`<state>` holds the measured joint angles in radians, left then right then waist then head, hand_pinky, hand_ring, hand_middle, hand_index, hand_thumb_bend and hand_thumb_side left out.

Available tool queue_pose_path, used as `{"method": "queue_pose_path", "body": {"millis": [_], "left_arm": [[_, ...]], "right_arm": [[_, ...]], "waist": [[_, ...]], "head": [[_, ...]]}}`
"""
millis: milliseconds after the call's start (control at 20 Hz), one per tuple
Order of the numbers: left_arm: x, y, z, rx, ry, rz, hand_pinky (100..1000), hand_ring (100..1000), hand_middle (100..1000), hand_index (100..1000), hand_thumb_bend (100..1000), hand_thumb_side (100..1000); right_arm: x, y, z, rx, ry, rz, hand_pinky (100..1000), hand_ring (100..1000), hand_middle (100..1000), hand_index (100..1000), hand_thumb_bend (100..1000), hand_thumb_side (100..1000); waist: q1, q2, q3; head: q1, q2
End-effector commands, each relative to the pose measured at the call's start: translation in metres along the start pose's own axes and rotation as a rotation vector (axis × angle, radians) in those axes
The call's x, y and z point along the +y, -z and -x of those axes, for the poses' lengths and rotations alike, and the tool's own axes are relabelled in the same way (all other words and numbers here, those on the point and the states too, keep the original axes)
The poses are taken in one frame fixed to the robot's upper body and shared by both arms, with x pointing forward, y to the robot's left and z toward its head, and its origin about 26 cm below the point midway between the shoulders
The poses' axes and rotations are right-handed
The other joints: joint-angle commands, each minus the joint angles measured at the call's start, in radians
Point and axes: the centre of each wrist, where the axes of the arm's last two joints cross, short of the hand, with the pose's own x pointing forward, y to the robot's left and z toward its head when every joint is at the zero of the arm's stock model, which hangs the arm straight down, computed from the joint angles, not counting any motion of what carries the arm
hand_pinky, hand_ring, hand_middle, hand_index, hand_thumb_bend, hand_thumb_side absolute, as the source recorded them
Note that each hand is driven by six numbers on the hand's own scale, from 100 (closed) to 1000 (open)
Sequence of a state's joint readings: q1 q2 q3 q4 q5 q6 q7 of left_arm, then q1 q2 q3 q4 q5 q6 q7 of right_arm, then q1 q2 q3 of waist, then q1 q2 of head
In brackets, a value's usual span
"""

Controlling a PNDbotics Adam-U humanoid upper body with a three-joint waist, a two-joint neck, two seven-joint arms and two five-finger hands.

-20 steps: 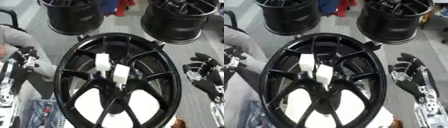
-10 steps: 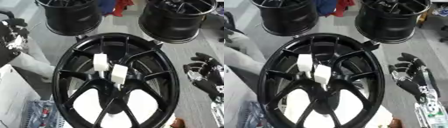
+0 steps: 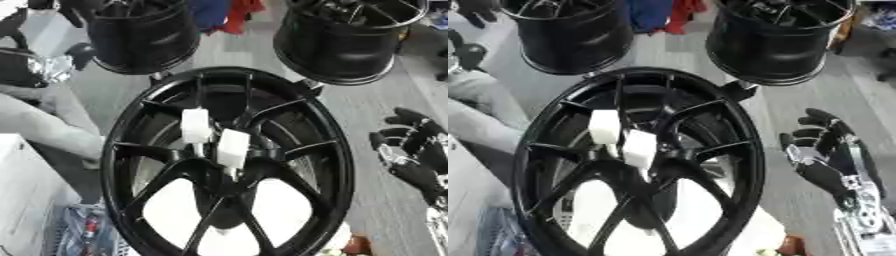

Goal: Pull the pin out of the wheel hub.

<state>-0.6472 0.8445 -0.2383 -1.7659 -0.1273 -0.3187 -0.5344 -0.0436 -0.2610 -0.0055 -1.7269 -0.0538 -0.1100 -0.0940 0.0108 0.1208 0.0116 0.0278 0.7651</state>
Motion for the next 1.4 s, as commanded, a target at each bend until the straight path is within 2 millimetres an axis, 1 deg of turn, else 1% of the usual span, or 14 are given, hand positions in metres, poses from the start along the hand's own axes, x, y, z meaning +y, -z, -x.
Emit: {"method": "queue_pose_path", "body": {"millis": [50, 150, 300, 450, 700, 750, 800, 1000, 1050, 1400], "left_arm": [[0.009, 0.013, -0.003, -0.031, 0.085, 0.199, 695, 744, 764, 850, 308, 514], [0.008, 0.028, -0.006, -0.059, 0.120, 0.315, 711, 749, 774, 860, 322, 519], [0.003, 0.048, -0.009, -0.094, 0.160, 0.433, 726, 751, 789, 866, 347, 525], [-0.007, 0.066, -0.011, -0.118, 0.197, 0.484, 737, 768, 806, 874, 386, 534], [-0.020, 0.088, -0.009, -0.125, 0.248, 0.524, 726, 772, 810, 886, 389, 529], [-0.022, 0.091, -0.008, -0.125, 0.252, 0.529, 724, 771, 809, 882, 379, 521], [-0.024, 0.094, -0.007, -0.125, 0.255, 0.533, 719, 771, 809, 882, 389, 512], [-0.032, 0.102, -0.005, -0.126, 0.265, 0.552, 712, 769, 803, 882, 377, 519], [-0.033, 0.103, -0.005, -0.126, 0.269, 0.556, 709, 769, 802, 882, 387, 525], [-0.046, 0.108, -0.005, -0.147, 0.275, 0.595, 656, 736, 777, 874, 376, 518]], "right_arm": [[-0.005, 0.003, -0.005, -0.019, -0.025, -0.015, 615, 640, 676, 802, 377, 100], [-0.005, 0.003, -0.004, -0.017, -0.024, -0.020, 615, 640, 676, 802, 377, 100], [-0.005, 0.002, -0.004, -0.014, -0.025, -0.021, 615, 640, 676, 802, 377, 100], [-0.005, 0.002, -0.003, -0.012, -0.024, -0.025, 615, 640, 676, 802, 377, 100], [-0.005, 0.002, -0.003, -0.010, -0.024, -0.027, 615, 639, 675, 802, 377, 100], [-0.004, 0.002, -0.003, -0.010, -0.023, -0.028, 615, 639, 675, 802, 377, 100], [-0.004, 0.002, -0.003, -0.010, -0.023, -0.029, 615, 639, 675, 802, 377, 100], [-0.004, 0.002, -0.003, -0.010, -0.021, -0.030, 615, 639, 675, 802, 377, 100], [-0.004, 0.002, -0.003, -0.010, -0.021, -0.030, 615, 639, 675, 802, 378, 100], [-0.004, 0.002, -0.003, -0.011, -0.022, -0.030, 615, 639, 675, 801, 379, 100]], "waist": [[0.003, -0.015, -0.003], [0.004, -0.017, -0.004], [0.006, -0.019, -0.005], [0.006, -0.021, -0.006], [0.005, -0.024, -0.007], [0.005, -0.025, -0.007], [0.005, -0.025, -0.008], [0.003, -0.025, -0.011], [0.003, -0.025, -0.011], [0.004, -0.024, -0.013]], "head": [[0.006, 0.005], [0.004, 0.005], [0.003, 0.005], [0.001, 0.005], [-0.003, 0.005], [-0.004, 0.005], [-0.004, 0.005], [-0.004, 0.005], [-0.004, 0.005], [-0.002, 0.005]]}}
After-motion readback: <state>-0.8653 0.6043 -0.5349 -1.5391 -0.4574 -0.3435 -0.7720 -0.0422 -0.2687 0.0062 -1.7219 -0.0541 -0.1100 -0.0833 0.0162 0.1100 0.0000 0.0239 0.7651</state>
